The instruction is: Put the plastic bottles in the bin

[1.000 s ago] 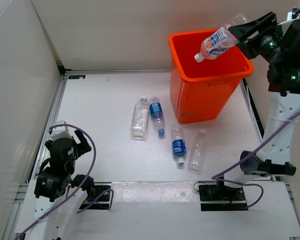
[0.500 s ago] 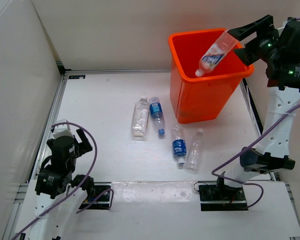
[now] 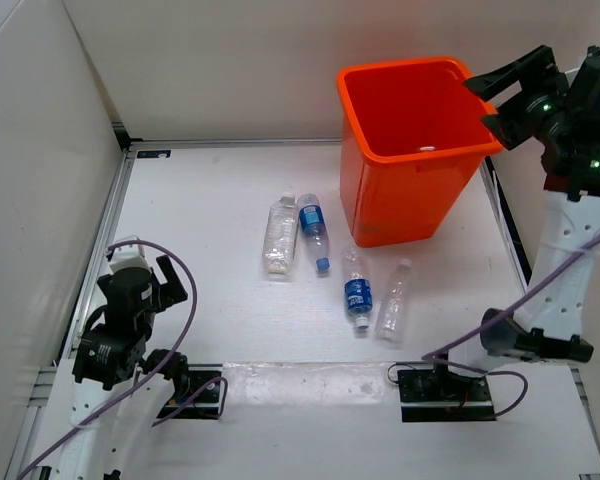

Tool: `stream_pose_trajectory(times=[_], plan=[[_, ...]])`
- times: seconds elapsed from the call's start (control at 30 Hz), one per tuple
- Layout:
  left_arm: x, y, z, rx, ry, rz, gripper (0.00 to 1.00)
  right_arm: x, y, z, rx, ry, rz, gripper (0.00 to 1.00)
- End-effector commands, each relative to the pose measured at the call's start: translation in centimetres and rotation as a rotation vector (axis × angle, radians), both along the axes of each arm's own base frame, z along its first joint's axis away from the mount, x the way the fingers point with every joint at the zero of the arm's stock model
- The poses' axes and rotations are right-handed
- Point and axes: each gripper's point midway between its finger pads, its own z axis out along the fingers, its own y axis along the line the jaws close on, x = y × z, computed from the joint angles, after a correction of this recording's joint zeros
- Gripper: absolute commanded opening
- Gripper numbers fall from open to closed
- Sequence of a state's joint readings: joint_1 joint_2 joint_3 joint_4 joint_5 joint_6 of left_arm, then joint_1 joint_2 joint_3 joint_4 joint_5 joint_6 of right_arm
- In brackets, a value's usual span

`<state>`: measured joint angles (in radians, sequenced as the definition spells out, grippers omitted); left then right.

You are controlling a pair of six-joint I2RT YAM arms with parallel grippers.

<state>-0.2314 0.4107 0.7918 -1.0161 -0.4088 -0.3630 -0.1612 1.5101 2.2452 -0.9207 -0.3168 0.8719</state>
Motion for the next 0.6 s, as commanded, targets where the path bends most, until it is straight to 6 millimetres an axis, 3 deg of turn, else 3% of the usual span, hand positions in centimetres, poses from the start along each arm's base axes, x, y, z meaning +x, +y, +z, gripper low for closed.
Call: stream_pose_trajectory(times=[0.0, 0.07, 0.1, 0.13, 0.17, 0.2, 0.23, 0.27, 0.33, 0.43, 0.47, 0.5, 0.57], plan=[[0.4, -0.2, 0.3, -0.003, -0.009, -0.010, 0.99, -4.3, 0.9, -0.1, -0.150, -0.022, -0.010, 0.90], [0.3, -0.2, 0.3, -0.004, -0.010, -0.005, 0.99, -7.4, 1.7, 1.0, -0.210, -0.105, -0.020, 0.90], [0.3, -0.1, 0.3, -0.003, -0.005, -0.004, 0.99, -7.6, 3.1, -0.9, -0.229, -0.080, 0.019, 0.90], [0.3, -0.1, 0.2, -0.001, -0.001, -0.003, 0.99, -11.5, 1.5, 1.0, -0.280, -0.187, -0.076, 0.90], [0.3, -0.2, 0.1, -0.002, -0.001, -0.007, 0.99, -10.3, 3.7, -3.8, -0.295, -0.120, -0.001, 0.90], [0.4, -0.2, 0.3, -0.002, -0.004, -0.006, 0.99, -10.7, 3.8, -4.1, -0.294, -0.150, -0.012, 0.90], [0.4, -0.3, 0.3, -0.001, -0.003, -0.014, 0.99, -12.7, 2.4, -4.1, -0.266, -0.171, -0.088, 0.90], [0.5, -0.3, 0.2, -0.002, 0.001, -0.011, 0.99, -13.4, 3.6, -8.6, -0.278, -0.094, -0.023, 0.90], [0.5, -0.4, 0.1, 0.002, 0.005, -0.019, 0.99, -15.6, 4.1, -12.1, -0.296, -0.006, 0.044, 0.90], [0.6, -0.5, 0.1, -0.004, 0.004, -0.026, 0.99, -17.9, 6.4, -21.2, -0.337, 0.220, 0.194, 0.90], [0.6, -0.5, 0.1, -0.003, 0.005, -0.027, 0.99, -18.5, 6.4, -22.2, -0.325, 0.244, 0.198, 0.90], [0.6, -0.6, 0.1, -0.005, 0.008, -0.030, 0.99, -18.8, 6.6, -25.5, -0.351, 0.324, 0.214, 0.90], [0.6, -0.7, 0.0, -0.003, 0.012, -0.035, 0.99, -19.2, 7.1, -27.0, -0.330, 0.366, 0.239, 0.90]])
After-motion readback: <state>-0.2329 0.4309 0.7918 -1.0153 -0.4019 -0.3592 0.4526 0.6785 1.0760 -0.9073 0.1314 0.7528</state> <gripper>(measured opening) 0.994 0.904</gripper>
